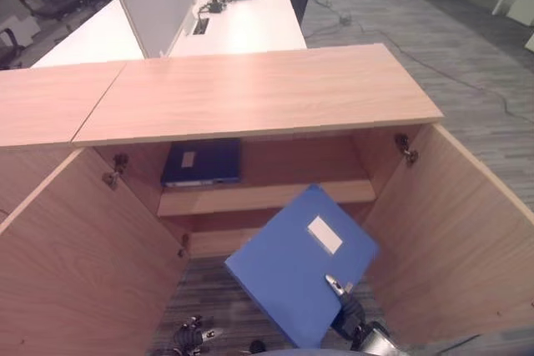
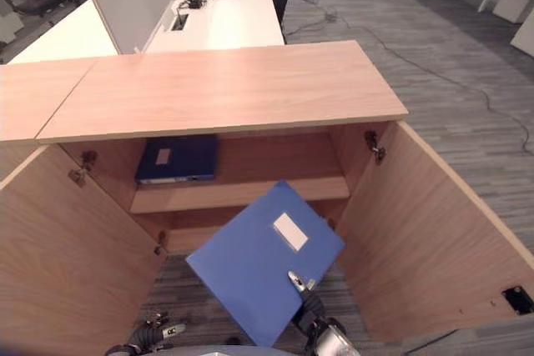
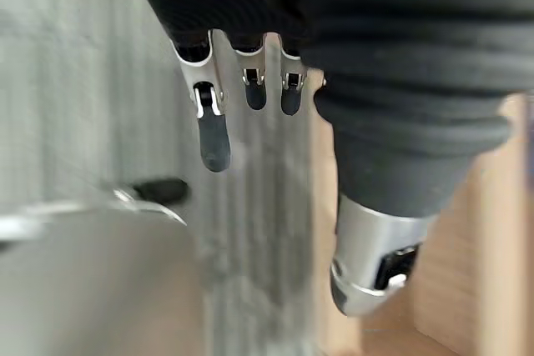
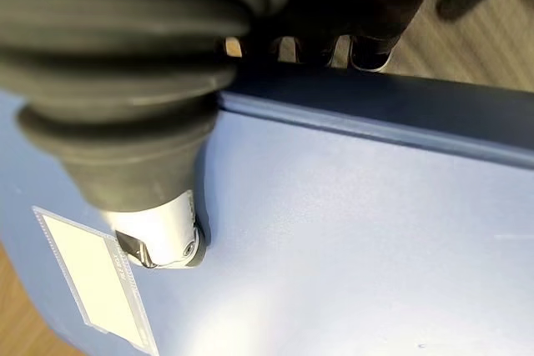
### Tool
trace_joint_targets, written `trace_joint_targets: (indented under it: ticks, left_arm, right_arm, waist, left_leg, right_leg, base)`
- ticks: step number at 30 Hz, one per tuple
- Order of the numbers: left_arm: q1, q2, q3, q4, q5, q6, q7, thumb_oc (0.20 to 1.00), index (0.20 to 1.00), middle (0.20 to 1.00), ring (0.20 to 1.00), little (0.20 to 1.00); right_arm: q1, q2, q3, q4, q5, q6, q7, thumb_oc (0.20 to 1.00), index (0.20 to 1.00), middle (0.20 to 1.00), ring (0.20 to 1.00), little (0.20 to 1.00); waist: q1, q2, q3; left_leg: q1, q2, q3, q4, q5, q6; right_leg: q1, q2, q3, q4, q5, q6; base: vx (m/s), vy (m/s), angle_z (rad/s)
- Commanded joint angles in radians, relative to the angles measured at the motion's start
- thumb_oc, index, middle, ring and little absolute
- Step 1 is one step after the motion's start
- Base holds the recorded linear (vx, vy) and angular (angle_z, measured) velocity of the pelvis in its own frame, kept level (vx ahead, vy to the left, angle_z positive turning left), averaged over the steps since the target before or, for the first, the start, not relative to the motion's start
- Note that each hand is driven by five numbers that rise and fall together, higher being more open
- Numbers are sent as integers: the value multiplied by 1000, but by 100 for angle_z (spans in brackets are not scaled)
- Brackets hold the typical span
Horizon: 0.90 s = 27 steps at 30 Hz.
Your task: Put the empty folder in the office cabinet
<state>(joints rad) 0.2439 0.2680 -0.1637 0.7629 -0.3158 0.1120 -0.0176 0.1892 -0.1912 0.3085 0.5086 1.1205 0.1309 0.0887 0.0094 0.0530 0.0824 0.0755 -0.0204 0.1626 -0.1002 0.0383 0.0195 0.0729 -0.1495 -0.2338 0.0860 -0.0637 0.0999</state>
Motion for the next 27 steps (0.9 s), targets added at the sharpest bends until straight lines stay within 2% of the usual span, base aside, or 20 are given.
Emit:
trace_joint_targets:
  ticks: [1, 2, 4, 5, 6, 8, 9, 10, 14, 16, 18, 19, 20, 22, 24, 25, 26, 27]
  left_arm:
    - [-56, 3, 15, 112, 100, -34, 52, 1000, 1000, 1000, 1000, 1000]
    - [-89, -19, 19, 276, 134, -39, 77, 1000, 1000, 1000, 1000, 1000]
    - [-103, -40, 18, 380, 172, -45, 88, 1000, 1000, 1000, 1000, 1000]
    - [-110, -51, 16, 419, 183, -47, 86, 1000, 1000, 1000, 1000, 1000]
    - [-118, -58, 15, 452, 189, -52, 81, 1000, 1000, 1000, 1000, 1000]
    - [-128, -62, 19, 505, 201, -50, 74, 1000, 1000, 1000, 1000, 1000]
    - [-134, -63, 18, 521, 213, -51, 71, 1000, 1000, 1000, 1000, 1000]
    - [-154, -59, 25, 541, 246, -50, 76, 1000, 1000, 1000, 1000, 1000]
    - [-153, -63, 52, 551, 241, -56, 87, 1000, 1000, 1000, 1000, 1000]
    - [-156, -59, 69, 541, 218, -59, 83, 1000, 1000, 1000, 1000, 1000]
    - [-168, -49, 73, 515, 199, -60, 86, 1000, 1000, 1000, 1000, 1000]
    - [-168, -49, 73, 515, 199, -60, 86, 1000, 1000, 1000, 1000, 1000]
    - [-174, -45, 72, 502, 190, -61, 86, 1000, 1000, 1000, 1000, 1000]
    - [-191, -37, 68, 466, 167, -63, 91, 1000, 1000, 1000, 1000, 1000]
    - [-197, -31, 59, 432, 159, -67, 105, 1000, 1000, 1000, 1000, 1000]
    - [-197, -29, 51, 417, 163, -71, 116, 1000, 1000, 1000, 1000, 1000]
    - [-195, -27, 45, 402, 170, -73, 129, 1000, 1000, 1000, 1000, 1000]
    - [-192, -28, 42, 391, 182, -72, 134, 1000, 1000, 1000, 1000, 1000]
  right_arm:
    - [-37, 56, 15, -92, 57, -32, 64, 200, 200, 200, 200, 200]
    - [-42, 56, 30, -76, 56, -40, 77, 200, 200, 200, 200, 200]
    - [-51, 53, 42, -62, 50, -57, 86, 200, 200, 200, 200, 200]
    - [-60, 50, 47, -57, 46, -61, 90, 200, 200, 200, 200, 200]
    - [-72, 44, 54, -48, 37, -59, 96, 200, 200, 200, 200, 200]
    - [-99, 30, 75, -36, 26, -64, 103, 200, 200, 200, 200, 200]
    - [-107, 28, 81, -36, 28, -63, 107, 200, 200, 200, 200, 200]
    - [-114, 24, 74, -32, 44, -70, 101, 200, 200, 200, 200, 200]
    - [-121, 16, 71, -20, 44, -80, 95, 200, 200, 200, 200, 200]
    - [-125, 1, 70, -11, 26, -80, 92, 200, 200, 200, 200, 200]
    - [-130, -28, 74, -10, -11, -69, 88, 200, 200, 200, 200, 200]
    - [-130, -28, 74, -10, -11, -69, 88, 200, 200, 200, 200, 200]
    - [-134, -38, 77, -16, -20, -66, 79, 200, 200, 200, 200, 200]
    - [-140, -55, 83, -13, -37, -60, 69, 200, 200, 200, 200, 200]
    - [-146, -73, 82, -9, -54, -62, 59, 200, 200, 200, 200, 200]
    - [-146, -85, 83, -9, -70, -61, 56, 200, 200, 200, 200, 200]
    - [-145, -94, 81, -14, -79, -60, 54, 200, 200, 200, 200, 200]
    - [-147, -99, 78, -12, -85, -58, 52, 200, 200, 200, 200, 200]
  waist:
    - [-8, -17, 37]
    - [-18, -12, 51]
    - [-7, -5, 50]
    - [-6, -8, 50]
    - [-8, -2, 55]
    - [-23, -7, 70]
    - [-35, -24, 75]
    - [-46, -39, 69]
    - [-38, -43, 39]
    - [-35, -36, 22]
    - [-33, -29, 17]
    - [-33, -29, 17]
    - [-33, -32, 22]
    - [-25, -42, 45]
    - [-12, -60, 65]
    - [0, -57, 74]
    - [5, -67, 80]
    - [11, -78, 77]
  left_leg:
    - [50, -73, -83, 13, -77, 34]
    - [52, -66, -79, 13, -76, 46]
    - [62, -55, -62, 13, -95, 37]
    - [65, -51, -49, 13, -101, 29]
    - [69, -36, -42, 13, -106, 18]
    - [83, -29, -38, 13, -115, 4]
    - [77, -38, -32, 13, -103, 3]
    - [89, -42, -40, 13, -119, -6]
    - [88, -28, -36, 13, -126, -18]
    - [98, 0, -34, 13, -126, -36]
    - [118, 45, -21, 37, -128, -70]
    - [118, 45, -22, 37, -128, -70]
    - [94, 65, -13, 98, -127, -82]
    - [20, 110, 5, 264, -75, -110]
    - [-72, 130, -3, 457, -17, -104]
    - [-110, 153, -10, 544, -22, -107]
    - [-142, 159, 9, 560, -21, -95]
    - [-172, 164, 33, 524, -38, -85]
  right_leg:
    - [-129, -147, 7, 218, 266, 68]
    - [-193, -151, 25, 325, 275, 48]
    - [-223, -156, -19, 333, 210, 48]
    - [-228, -151, -43, 290, 187, 46]
    - [-228, -114, -63, 222, 168, 36]
    - [-266, -21, -53, 68, 190, 45]
    - [-292, -2, -54, 3, 231, 44]
    - [-280, 27, -39, -98, 253, 55]
    - [-223, 42, -55, -151, 254, 40]
    - [-204, 53, -56, -136, 225, 27]
    - [-185, 65, -61, -99, 168, 4]
    - [-185, 65, -61, -99, 168, 4]
    - [-173, 65, -64, -92, 148, -6]
    - [-144, 66, -79, -88, 117, -33]
    - [-118, 70, -85, -92, 94, -60]
    - [-95, 86, -80, -93, 66, -67]
    - [-86, 78, -82, -94, 59, -66]
    - [-74, 67, -82, -101, 57, -57]
  base:
    - [-49, 185, -7]
    - [21, 219, -8]
    - [110, 84, -8]
    - [114, -66, -29]
    - [127, -139, -43]
    - [107, -148, -49]
    - [201, -194, -31]
    - [214, -201, -12]
    - [203, -163, 34]
    - [279, -196, 1]
    - [315, -246, 6]
    - [129, -158, 7]
    - [69, -155, 11]
    - [80, -244, 20]
    - [90, -236, 14]
    - [146, -198, 17]
    - [186, -128, -6]
    - [100, -45, -9]
